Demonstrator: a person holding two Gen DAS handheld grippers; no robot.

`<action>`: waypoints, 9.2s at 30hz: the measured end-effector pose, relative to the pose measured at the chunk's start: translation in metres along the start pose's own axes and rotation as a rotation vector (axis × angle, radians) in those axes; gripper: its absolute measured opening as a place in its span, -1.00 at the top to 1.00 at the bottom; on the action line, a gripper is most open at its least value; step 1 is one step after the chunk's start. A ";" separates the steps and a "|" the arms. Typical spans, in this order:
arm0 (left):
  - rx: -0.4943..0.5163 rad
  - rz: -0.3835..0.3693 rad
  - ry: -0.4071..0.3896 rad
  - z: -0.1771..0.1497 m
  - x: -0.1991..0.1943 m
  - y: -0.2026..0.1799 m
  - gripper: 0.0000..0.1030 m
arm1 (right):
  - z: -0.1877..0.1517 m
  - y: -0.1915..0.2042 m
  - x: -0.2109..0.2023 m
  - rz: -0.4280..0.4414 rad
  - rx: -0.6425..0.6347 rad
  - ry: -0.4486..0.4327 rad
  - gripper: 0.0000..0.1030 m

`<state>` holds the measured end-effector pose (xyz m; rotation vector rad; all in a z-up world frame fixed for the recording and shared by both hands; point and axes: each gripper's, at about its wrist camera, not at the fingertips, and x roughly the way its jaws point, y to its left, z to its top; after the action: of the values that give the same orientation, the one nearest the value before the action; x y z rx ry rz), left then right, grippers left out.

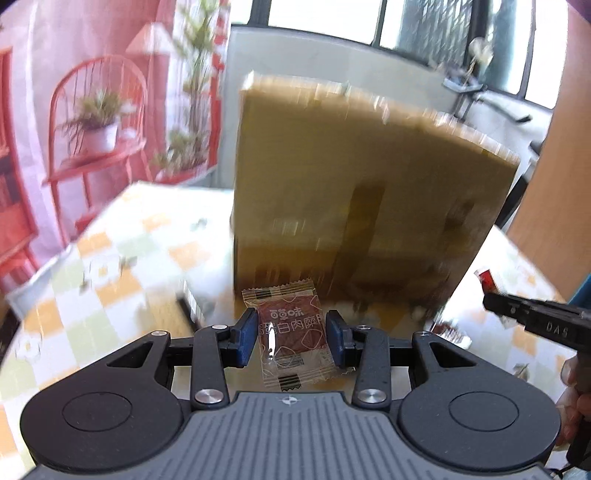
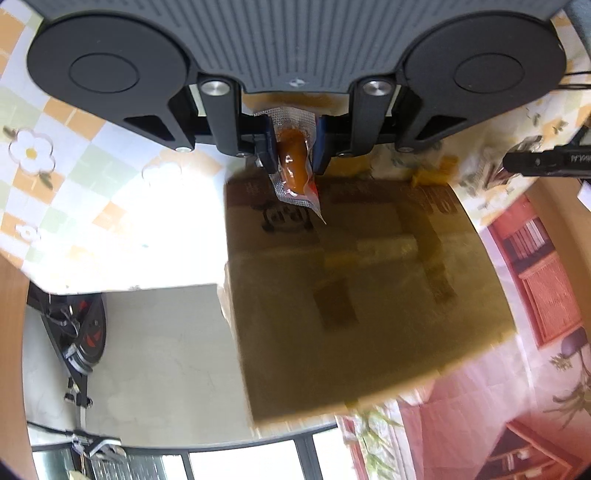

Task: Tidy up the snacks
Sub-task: 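Carry both held snacks over the box and open both tools, then move left tool to cracker pack while right tool approaches silver jerky bag, then grasp the cracker pack with left tool while right tool grasps silver jerky bag, then carry both held packs over the box and open both tools, then move left tool to yellow packet while right tool approaches black round snack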

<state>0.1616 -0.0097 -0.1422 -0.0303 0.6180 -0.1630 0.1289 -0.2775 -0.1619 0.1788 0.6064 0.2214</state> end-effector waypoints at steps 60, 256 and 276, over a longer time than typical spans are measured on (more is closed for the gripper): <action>-0.228 0.140 0.109 0.047 0.026 0.101 -0.49 | 0.089 0.031 -0.018 0.029 -0.001 -0.201 0.01; -0.025 -0.081 0.040 0.050 0.011 0.045 -0.33 | 0.080 0.079 0.025 0.110 -0.128 -0.057 -0.03; -0.040 -0.061 0.129 0.026 0.038 0.053 -0.34 | 0.023 0.087 0.113 0.114 -0.112 0.303 -0.55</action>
<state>0.2147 0.0364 -0.1474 -0.0778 0.7496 -0.2133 0.2190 -0.1672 -0.1847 0.0717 0.8830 0.3958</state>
